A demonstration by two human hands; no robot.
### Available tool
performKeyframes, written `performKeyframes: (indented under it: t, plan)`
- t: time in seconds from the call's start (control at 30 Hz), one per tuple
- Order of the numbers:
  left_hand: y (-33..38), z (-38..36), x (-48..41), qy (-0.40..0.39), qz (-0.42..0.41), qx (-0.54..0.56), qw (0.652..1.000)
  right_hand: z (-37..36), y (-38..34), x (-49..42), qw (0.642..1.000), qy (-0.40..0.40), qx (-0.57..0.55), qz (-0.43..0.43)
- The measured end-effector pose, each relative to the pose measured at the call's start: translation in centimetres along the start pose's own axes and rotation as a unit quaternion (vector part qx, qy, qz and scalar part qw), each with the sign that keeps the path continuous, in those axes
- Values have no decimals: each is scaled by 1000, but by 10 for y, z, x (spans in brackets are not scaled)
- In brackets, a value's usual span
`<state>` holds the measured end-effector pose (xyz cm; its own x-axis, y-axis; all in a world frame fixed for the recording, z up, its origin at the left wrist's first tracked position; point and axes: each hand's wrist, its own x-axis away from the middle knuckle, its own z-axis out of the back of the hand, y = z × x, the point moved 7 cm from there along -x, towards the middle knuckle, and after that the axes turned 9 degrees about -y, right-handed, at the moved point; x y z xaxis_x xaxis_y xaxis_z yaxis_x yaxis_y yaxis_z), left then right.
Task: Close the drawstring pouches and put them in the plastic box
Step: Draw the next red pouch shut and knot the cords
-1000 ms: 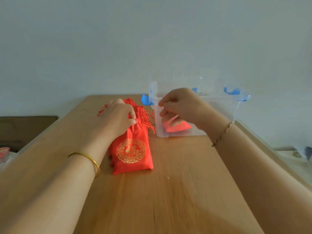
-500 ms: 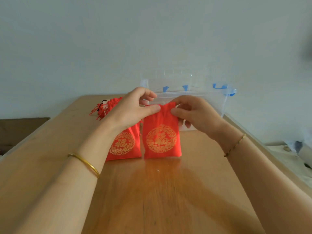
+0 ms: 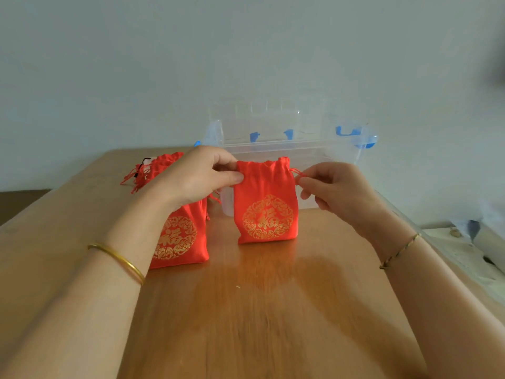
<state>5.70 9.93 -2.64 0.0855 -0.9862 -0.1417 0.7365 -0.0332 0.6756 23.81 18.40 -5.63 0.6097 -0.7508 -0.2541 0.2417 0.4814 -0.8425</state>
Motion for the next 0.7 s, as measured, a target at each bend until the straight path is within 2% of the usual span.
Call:
performKeyframes:
  t: [0.17,0.3,0.33,0.4,0.47,0.5,0.6,0.7]
  plan:
    - [3,6,3,1,11,-25,1000,3,1,2,999,25,19,-10]
    - [0,20,8,36,20,-39,998,8,3,5,999,31,13,-19]
    - [-2,23,9,40,23,-39,998,8,5,6,999,19,-13,-27]
    - [-5,28,11,44,33,-29,998,4,9,8,987,-35,-147,-47]
    - [-8,32,13,49,44,-18,998,-1,12,9,950,-88,-294,-61]
    - [-9,34,13,52,47,-16,997,-3,13,9,938,-98,-326,-65]
    - [-8,35,14,56,52,-26,997,-5,16,7,928,-86,-354,-79]
    - [-10,37,16,47,70,-59,995,3,20,6,912,-18,-401,-90]
